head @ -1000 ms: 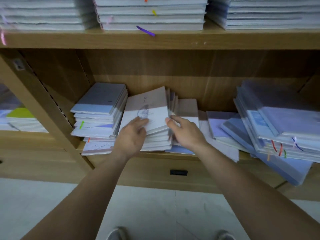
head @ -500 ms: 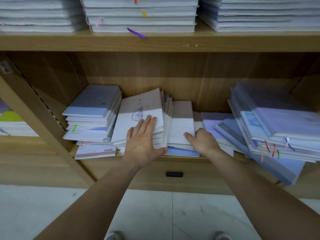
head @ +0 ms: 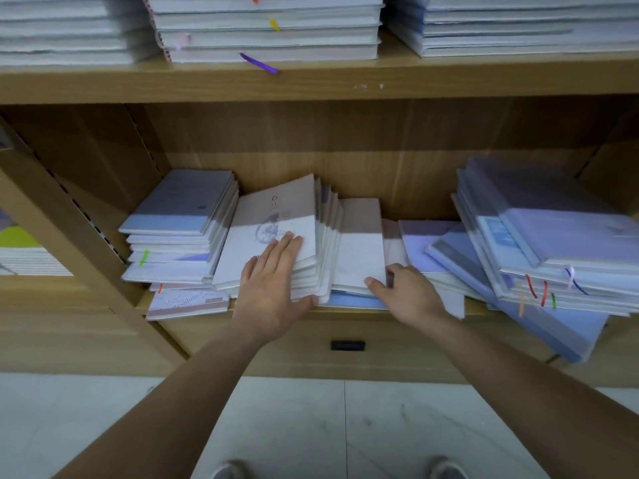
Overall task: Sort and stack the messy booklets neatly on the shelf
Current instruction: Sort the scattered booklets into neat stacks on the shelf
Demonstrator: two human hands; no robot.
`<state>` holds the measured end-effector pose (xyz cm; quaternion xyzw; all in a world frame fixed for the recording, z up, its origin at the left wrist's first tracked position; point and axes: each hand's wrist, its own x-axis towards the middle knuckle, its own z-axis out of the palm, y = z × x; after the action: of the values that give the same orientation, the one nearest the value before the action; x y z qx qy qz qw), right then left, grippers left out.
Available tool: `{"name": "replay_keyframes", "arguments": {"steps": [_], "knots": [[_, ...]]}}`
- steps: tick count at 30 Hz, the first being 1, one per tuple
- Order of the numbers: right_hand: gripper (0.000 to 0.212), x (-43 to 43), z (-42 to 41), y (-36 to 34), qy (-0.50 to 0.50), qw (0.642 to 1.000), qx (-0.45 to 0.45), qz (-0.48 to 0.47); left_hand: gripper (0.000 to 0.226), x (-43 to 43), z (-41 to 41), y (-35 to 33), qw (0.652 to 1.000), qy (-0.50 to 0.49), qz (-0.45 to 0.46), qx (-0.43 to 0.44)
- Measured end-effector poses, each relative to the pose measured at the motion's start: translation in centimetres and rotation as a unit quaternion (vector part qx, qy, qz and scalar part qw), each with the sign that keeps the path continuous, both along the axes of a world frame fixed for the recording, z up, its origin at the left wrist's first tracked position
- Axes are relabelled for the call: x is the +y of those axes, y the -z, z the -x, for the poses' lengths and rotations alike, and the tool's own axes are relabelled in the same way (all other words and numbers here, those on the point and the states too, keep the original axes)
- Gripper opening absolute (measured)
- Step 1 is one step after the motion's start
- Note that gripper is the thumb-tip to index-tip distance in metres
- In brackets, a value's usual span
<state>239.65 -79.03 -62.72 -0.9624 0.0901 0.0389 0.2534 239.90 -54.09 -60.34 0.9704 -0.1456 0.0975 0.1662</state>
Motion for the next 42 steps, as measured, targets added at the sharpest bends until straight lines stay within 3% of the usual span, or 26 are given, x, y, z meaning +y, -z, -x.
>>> {"name": "replay_keyframes", "arguments": {"steps": [5, 9, 21, 25, 30, 31, 35, 39, 42], "knots": [[0.039, -1.0, 2.0, 0.2, -0.001, 0.996, -0.010, -0.087, 0.099, 0.3, 0.0, 0.2, 1.000, 0.001, 0.003, -0.007], [0.068, -2.3, 3.6, 0.7, -0.036, 0.996, 0.014, -0.084, 0.099, 0.3, -0.1, 0.2, 1.000, 0.002, -0.001, -0.010], [0.083, -0.7, 2.7, -0.5, -0.005, 0.991, -0.002, -0.131, 0.094, 0.4, 0.0, -0.3, 1.000, 0.006, 0.012, 0.008], [0.082, -0.4, 2.5, -0.8, 0.023, 0.981, -0.052, -0.187, 0.094, 0.2, -0.1, -0.4, 1.000, 0.003, 0.008, 0.012], [0.105, -0.5, 0.5, -0.8, 0.081, 0.967, -0.015, -0.240, 0.094, 0.0, -0.1, -0.3, 1.000, -0.003, 0.006, 0.007], [0.103, -0.3, 0.0, -0.7, 0.090, 0.968, -0.004, -0.235, 0.094, -0.1, -0.1, -0.2, 1.000, -0.005, 0.006, 0.005], [0.056, 1.4, -2.0, -0.4, 0.104, 0.967, -0.021, -0.231, 0.095, -0.3, -0.1, 0.0, 1.000, -0.017, 0.002, -0.007], [0.049, 2.3, -3.5, -0.6, 0.149, 0.950, 0.002, -0.273, 0.103, -0.7, -0.1, -0.1, 1.000, -0.022, -0.018, -0.010], [0.048, 2.1, -3.9, -0.9, 0.149, 0.960, -0.011, -0.237, 0.108, -1.1, 0.1, -0.1, 0.999, -0.034, -0.030, -0.004]]}}
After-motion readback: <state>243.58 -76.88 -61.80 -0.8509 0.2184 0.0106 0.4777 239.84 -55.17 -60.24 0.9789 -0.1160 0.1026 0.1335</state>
